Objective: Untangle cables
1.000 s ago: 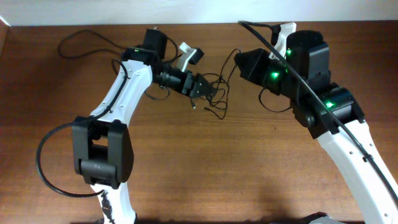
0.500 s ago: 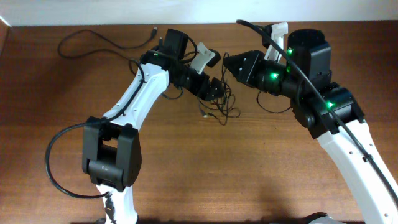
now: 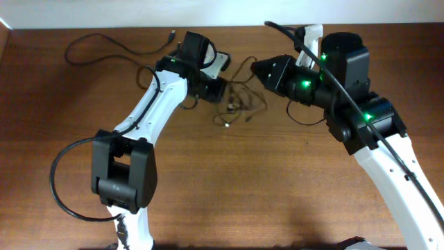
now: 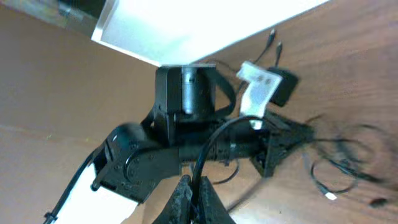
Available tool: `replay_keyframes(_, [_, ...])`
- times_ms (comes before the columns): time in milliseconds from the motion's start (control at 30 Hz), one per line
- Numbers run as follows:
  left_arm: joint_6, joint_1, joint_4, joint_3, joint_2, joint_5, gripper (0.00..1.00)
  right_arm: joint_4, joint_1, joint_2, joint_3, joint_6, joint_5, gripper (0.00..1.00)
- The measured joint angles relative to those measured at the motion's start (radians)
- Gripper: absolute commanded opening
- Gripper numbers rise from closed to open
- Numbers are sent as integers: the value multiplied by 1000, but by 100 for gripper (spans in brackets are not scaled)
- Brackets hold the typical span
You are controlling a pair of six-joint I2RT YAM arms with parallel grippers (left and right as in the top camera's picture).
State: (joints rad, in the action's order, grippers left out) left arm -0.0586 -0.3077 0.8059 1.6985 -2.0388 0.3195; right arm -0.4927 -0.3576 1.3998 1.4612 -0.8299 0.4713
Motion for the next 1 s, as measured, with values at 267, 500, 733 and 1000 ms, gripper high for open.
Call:
replay_keyframes(267, [237, 128, 39, 0, 1, -266, 0, -227, 156, -50, 195, 195, -129, 4])
replay_keyframes(500, [209, 120, 21, 0, 1, -93, 0, -386, 164, -68, 254, 233, -269, 11])
replay_keyframes(733, [-100, 112, 0, -2, 121, 521, 0, -531, 164, 69, 254, 274, -287, 48])
replay_keyframes(1000, [3, 111, -262, 63, 655, 612, 0, -545, 164, 225, 253, 286, -200, 74])
